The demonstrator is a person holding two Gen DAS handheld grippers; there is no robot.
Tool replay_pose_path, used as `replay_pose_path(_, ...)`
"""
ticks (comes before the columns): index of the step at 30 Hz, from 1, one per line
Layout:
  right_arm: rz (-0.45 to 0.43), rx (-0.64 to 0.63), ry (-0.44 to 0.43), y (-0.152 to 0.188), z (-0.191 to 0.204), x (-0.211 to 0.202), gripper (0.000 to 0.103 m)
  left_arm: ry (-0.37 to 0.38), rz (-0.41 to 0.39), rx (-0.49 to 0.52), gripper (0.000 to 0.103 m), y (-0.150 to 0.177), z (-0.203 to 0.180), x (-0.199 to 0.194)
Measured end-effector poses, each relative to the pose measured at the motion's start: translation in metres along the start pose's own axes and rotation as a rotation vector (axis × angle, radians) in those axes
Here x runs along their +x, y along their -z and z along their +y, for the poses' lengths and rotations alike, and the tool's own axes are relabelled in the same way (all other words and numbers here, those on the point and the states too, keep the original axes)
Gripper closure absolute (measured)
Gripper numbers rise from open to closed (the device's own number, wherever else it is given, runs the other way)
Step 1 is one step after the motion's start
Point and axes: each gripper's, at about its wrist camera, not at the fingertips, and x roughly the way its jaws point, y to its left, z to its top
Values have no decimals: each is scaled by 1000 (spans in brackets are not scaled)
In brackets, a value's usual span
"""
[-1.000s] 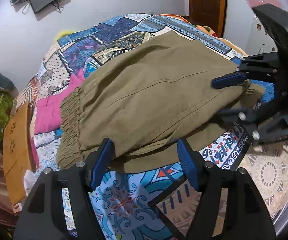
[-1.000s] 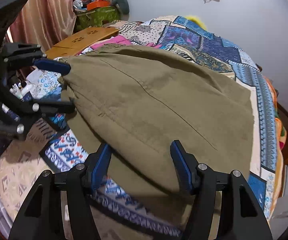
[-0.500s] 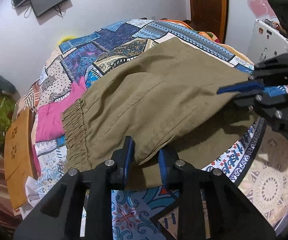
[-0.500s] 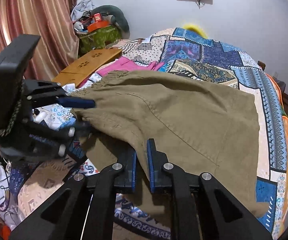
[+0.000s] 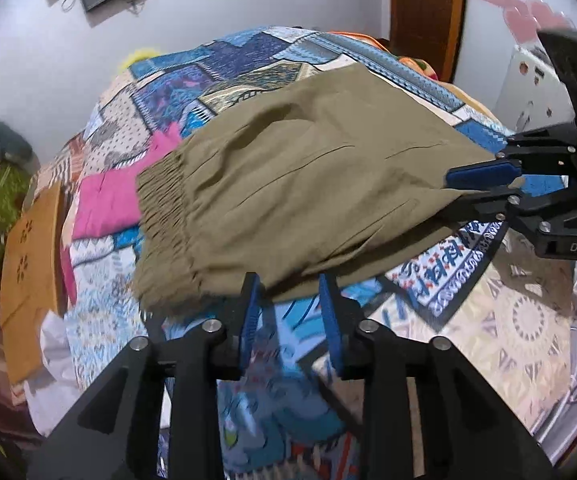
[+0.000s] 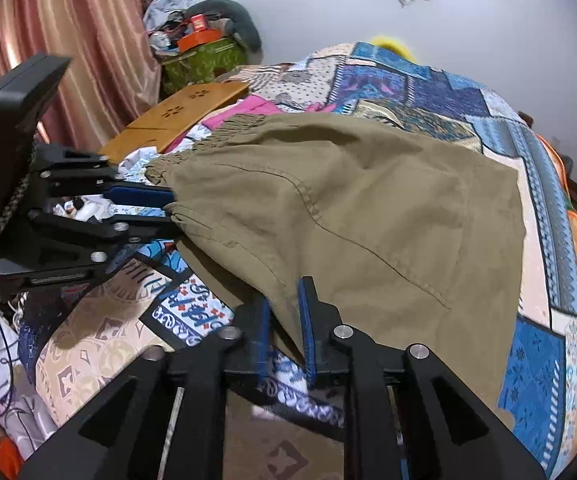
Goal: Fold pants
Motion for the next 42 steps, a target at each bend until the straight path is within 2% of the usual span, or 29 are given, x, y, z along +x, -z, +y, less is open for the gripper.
replay_pose_path(2, 11, 17, -2, 2, -4, -4, 70, -4, -8, -51, 65, 5, 14, -8)
replay_pose_path(3, 4, 23, 1, 4, -6, -10, 68, -9, -14, -70, 61, 6, 20, -11)
replay_pose_path(5, -17, 25, 6, 8, -8, -20, 65, -23, -36, -107, 44, 8, 32, -19)
replay_pose_path(6, -27, 28, 17, 9, -11, -27, 65, -47, -57, -124, 30, 8, 39, -23)
replay_pose_path(7, -31, 31, 28, 11, -13, -31, 65, -73, -82, -142, 25, 7, 45, -27)
replay_pose_path(9, -49, 54, 53, 13, -20, -41, 65, -75, -87, -182, 25, 4, 57, -27)
replay_pose_path(14, -72, 184, 116, 25, -51, -58, 64, -34, -21, -310, 25, -4, 80, -1)
replay_pose_path(18, -66, 311, 164, 40, -77, -58, 64, 47, 35, -404, 26, -3, 89, 24)
replay_pose_path(19, -62, 346, 166, 44, -82, -57, 64, 72, 39, -424, 32, -1, 89, 28)
replay_pose_path(22, -50, 432, 149, 54, -93, -51, 64, 109, 44, -459, 40, 3, 89, 36)
replay_pose_path(23, -42, 443, 141, 57, -93, -49, 64, 115, 39, -466, 41, 5, 90, 35)
replay_pose_path(25, -16, 451, 128, 61, -92, -40, 64, 106, 27, -470, 51, 7, 91, 31)
replay_pose_path(29, 1, 433, 123, 68, -89, -35, 65, 123, 18, -489, 52, 10, 99, 26)
replay_pose_path(33, 15, 428, 126, 72, -89, -37, 68, 68, 37, -449, 50, 15, 89, 36)
replay_pose_path(35, 25, 404, 145, 75, -86, -38, 68, 69, 37, -464, 49, 19, 89, 40)
replay_pose_path(39, 45, 397, 173, 81, -87, -38, 63, 89, 52, -524, 39, 26, 96, 45)
replay_pose_path(42, 48, 454, 135, 85, -98, -40, 62, 100, 57, -515, 37, 25, 100, 38)
